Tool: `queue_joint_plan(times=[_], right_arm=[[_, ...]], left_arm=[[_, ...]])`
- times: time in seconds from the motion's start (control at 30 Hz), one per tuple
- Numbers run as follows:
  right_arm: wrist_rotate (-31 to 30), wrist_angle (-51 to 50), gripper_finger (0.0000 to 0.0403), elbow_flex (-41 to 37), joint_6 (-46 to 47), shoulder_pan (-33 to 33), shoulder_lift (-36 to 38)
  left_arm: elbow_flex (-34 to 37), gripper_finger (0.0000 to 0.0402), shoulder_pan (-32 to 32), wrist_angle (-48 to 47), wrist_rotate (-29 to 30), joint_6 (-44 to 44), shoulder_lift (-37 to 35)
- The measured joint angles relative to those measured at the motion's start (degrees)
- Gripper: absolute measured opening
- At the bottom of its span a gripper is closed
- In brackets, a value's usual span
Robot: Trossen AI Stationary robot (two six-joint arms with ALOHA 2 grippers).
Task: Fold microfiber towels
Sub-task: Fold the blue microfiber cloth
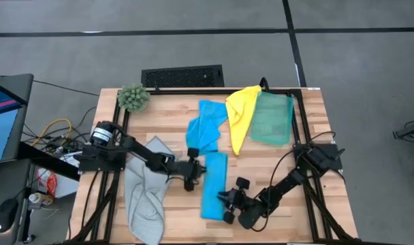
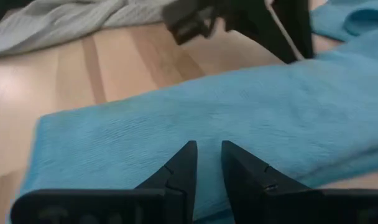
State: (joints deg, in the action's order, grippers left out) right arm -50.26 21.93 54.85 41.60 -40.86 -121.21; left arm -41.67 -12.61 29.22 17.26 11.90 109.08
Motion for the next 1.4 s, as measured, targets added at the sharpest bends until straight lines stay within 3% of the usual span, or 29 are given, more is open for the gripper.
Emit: queue_joint_plan(times=[0.27,0.43,0.6,0.83,1.03,1.23,1.4], right_arm=[[-2.4,0.8,0.0097,0.0,-9.5,0.1,4.6],[-2.3,1.4,0.0097,0.1,-19.1,-2.6,8.0],[-1.3,4.7,0.0097,0.0,-18.0,-4.6,5.5],[0.7,16.4,0.0097,0.1,-19.4,-4.3,-2.0],[2.5,17.0,0.0097,0.0,-15.6,-4.2,-5.8],[2.2,16.2,0.0097,0.1,-15.2,-4.4,-5.6],[2.1,16.3,0.0097,0.0,-24.0,-4.3,0.0]], left_arm=[[0.1,0.0052,2.2,-1.0,-2.4,0.5,-2.3],[0.1,0.0052,-2.5,-1.8,-3.2,0.8,-9.1],[0.1,0.0052,-9.6,0.4,-4.9,-2.5,-12.2],[0.1,0.003,-17.8,4.0,3.8,-2.7,-6.3],[0.1,0.0009,-18.3,10.8,3.1,-4.6,1.3],[0.1,0.0,-18.2,12.7,2.5,-6.8,5.1],[0.1,0.0,-19.9,12.6,6.8,-4.2,1.8]])
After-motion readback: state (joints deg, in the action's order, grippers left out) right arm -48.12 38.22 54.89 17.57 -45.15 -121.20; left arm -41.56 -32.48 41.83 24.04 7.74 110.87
